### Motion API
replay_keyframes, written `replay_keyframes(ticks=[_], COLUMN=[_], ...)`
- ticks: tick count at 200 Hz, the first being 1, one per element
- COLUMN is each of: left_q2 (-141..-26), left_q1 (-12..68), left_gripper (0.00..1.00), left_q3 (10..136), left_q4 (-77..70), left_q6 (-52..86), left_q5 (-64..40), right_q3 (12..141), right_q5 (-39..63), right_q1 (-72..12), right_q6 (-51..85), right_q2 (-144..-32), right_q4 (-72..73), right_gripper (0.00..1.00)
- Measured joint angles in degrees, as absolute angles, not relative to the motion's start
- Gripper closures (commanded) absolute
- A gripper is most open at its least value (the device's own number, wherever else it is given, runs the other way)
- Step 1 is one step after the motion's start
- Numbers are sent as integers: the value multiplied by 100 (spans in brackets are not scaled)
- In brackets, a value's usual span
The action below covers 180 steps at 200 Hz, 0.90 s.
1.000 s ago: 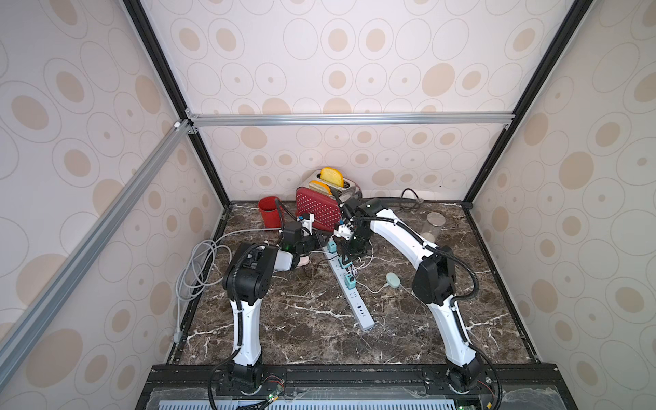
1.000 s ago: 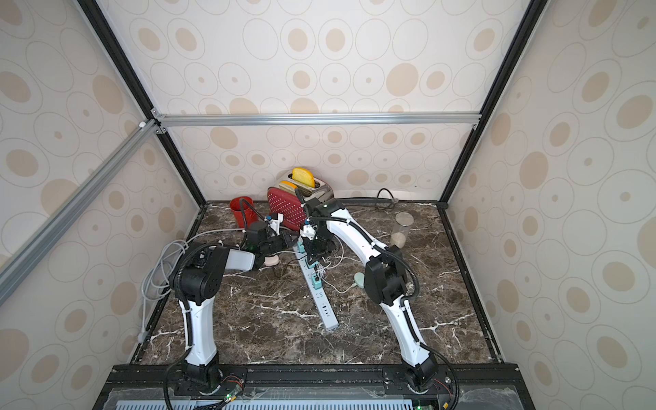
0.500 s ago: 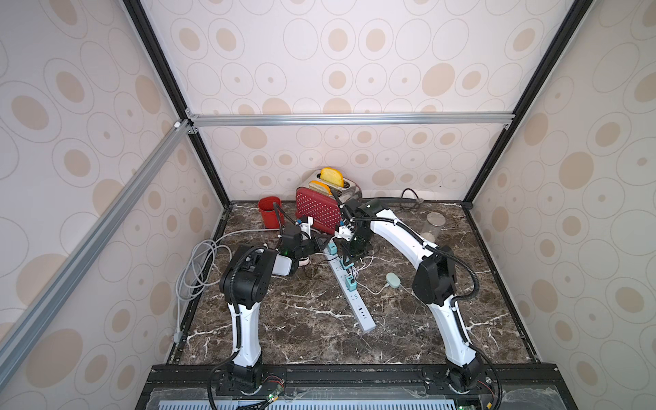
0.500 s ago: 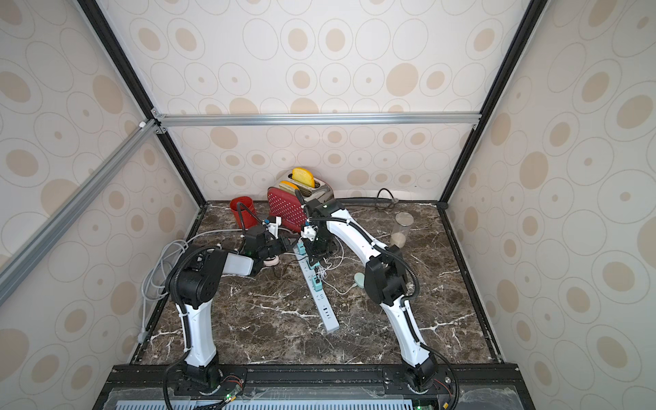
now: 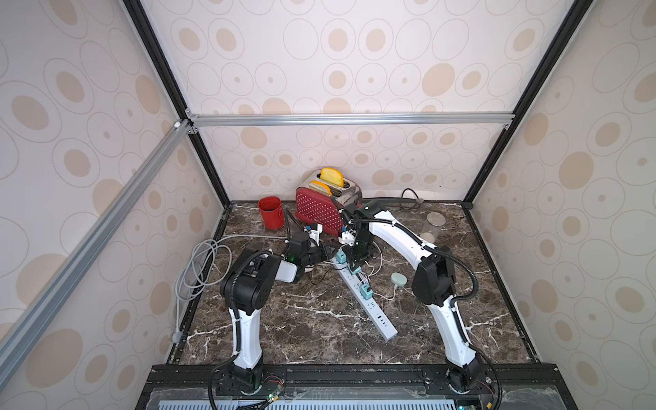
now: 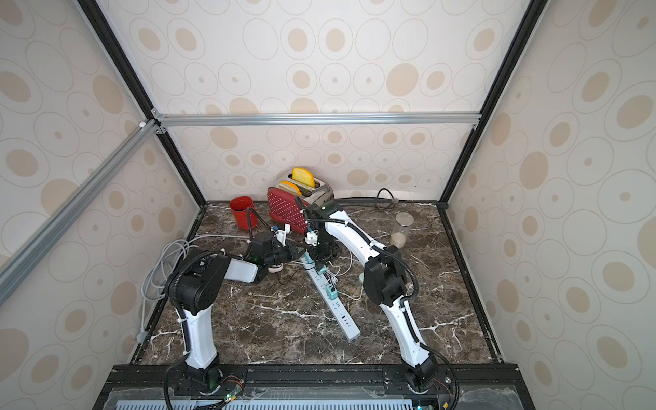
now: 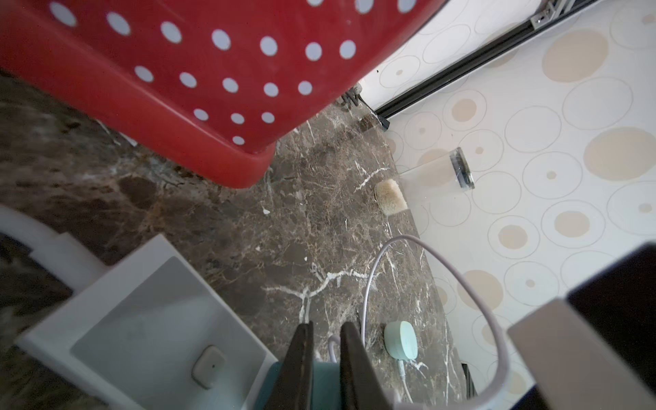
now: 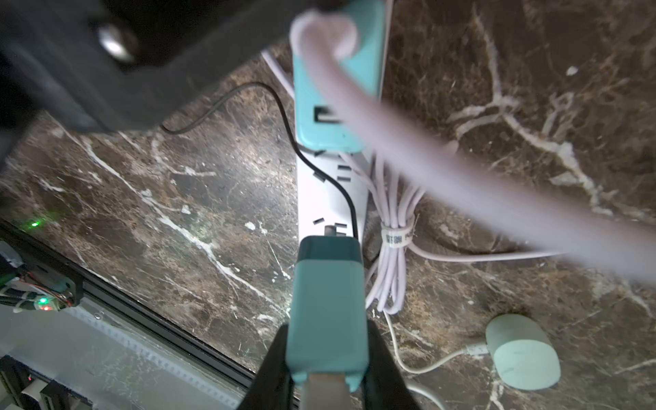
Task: Charge the bluetooth headset
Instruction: Insert the plug into the socket.
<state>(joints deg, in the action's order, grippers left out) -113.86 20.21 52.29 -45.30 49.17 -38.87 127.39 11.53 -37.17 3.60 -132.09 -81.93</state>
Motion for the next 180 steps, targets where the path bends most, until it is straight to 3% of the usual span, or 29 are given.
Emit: replay_keyframes(ticks=[29,49,180], left_q2=[-11043,-10689,-9782], left_q1=[1951,1892,1802], left_gripper=[60,55,52], left_q3=[5221,5131,4458], left_q4=[-4171,-4001,-3035], left_q6=[4836,4762,4431], left_q5=[-3885,-3852,-3673], right_q3=[12425,12420,12676], right_q5=[1017,947,1037], right_q1=[-3780,-3793,-3892], right_q6=[360,360,379], right_q2=[-13139,-13104,-13345], right_q4=[-8248,-8252,-8230], right_gripper=[100,100,100])
